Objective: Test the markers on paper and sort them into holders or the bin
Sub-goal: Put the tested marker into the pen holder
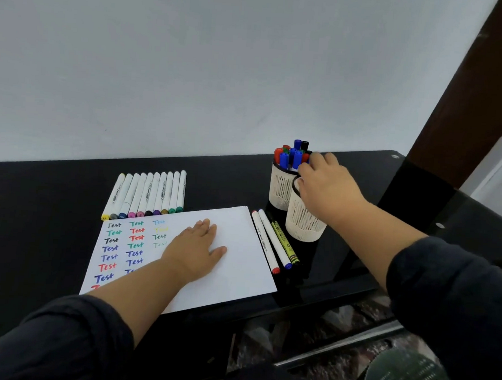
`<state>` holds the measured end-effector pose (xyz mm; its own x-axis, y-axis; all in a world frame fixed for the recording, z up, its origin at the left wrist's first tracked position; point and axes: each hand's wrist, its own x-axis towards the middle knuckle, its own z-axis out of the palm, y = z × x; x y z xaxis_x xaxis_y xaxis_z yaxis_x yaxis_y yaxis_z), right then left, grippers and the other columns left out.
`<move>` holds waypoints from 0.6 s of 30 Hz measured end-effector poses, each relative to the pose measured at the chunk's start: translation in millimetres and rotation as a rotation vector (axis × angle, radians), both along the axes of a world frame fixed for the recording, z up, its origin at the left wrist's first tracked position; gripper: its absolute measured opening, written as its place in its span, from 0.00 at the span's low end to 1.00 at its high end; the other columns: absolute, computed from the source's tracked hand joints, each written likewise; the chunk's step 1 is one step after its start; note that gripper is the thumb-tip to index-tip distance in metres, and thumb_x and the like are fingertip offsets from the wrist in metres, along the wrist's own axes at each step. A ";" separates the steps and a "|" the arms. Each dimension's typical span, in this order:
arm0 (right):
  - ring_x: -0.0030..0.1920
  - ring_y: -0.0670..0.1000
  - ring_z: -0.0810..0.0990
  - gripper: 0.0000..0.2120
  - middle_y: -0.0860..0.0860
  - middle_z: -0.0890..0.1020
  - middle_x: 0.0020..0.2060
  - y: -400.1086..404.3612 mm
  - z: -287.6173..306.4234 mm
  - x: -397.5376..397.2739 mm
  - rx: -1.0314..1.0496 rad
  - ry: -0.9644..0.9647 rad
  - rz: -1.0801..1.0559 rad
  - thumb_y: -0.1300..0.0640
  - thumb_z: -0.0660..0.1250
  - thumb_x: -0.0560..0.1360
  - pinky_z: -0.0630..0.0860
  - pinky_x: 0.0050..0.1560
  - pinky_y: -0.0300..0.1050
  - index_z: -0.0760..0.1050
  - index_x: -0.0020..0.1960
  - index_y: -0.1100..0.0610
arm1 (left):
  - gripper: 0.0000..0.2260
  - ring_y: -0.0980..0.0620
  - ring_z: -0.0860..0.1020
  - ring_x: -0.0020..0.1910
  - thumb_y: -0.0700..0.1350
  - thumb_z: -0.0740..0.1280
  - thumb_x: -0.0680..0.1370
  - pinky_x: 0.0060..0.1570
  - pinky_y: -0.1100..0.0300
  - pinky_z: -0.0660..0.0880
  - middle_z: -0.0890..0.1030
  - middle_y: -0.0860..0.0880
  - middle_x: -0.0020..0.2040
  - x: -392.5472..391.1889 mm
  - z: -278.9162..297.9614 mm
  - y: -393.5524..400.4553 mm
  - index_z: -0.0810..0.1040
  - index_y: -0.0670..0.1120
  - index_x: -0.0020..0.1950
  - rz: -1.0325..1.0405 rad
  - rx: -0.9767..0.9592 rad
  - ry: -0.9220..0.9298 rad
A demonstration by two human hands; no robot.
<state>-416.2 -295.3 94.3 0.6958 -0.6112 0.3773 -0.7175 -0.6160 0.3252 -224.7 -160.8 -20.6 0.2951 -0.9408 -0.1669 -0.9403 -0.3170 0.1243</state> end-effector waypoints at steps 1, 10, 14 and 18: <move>0.54 0.58 0.73 0.11 0.58 0.76 0.54 0.8 2.7 1.2 -0.059 0.037 0.024 0.57 0.65 0.75 0.73 0.47 0.50 0.74 0.55 0.61 | 0.28 0.53 0.44 0.76 0.57 0.46 0.82 0.72 0.60 0.43 0.43 0.48 0.78 3.1 2.1 1.3 0.44 0.45 0.78 0.002 -0.004 -0.004; 0.33 0.57 0.77 0.12 0.55 0.78 0.32 8.9 -1.7 49.3 -0.155 0.112 0.293 0.59 0.77 0.58 0.71 0.29 0.43 0.79 0.38 0.60 | 0.28 0.52 0.44 0.76 0.58 0.45 0.82 0.72 0.58 0.42 0.43 0.49 0.78 43.4 10.6 27.4 0.44 0.46 0.78 0.066 0.071 -0.065; 0.36 0.56 0.76 0.11 0.55 0.79 0.35 11.6 -14.7 78.7 -0.089 0.156 0.348 0.57 0.76 0.63 0.70 0.31 0.44 0.78 0.42 0.59 | 0.28 0.52 0.45 0.76 0.57 0.47 0.82 0.72 0.58 0.43 0.45 0.49 0.78 66.5 5.7 45.1 0.46 0.46 0.78 0.133 0.043 -0.051; 0.55 0.55 0.71 0.14 0.55 0.75 0.55 13.2 -31.8 110.6 -0.028 0.217 0.398 0.54 0.58 0.80 0.69 0.49 0.47 0.69 0.63 0.57 | 0.28 0.53 0.44 0.76 0.58 0.48 0.82 0.72 0.59 0.42 0.44 0.51 0.78 87.5 6.1 62.6 0.46 0.47 0.78 0.184 0.018 -0.017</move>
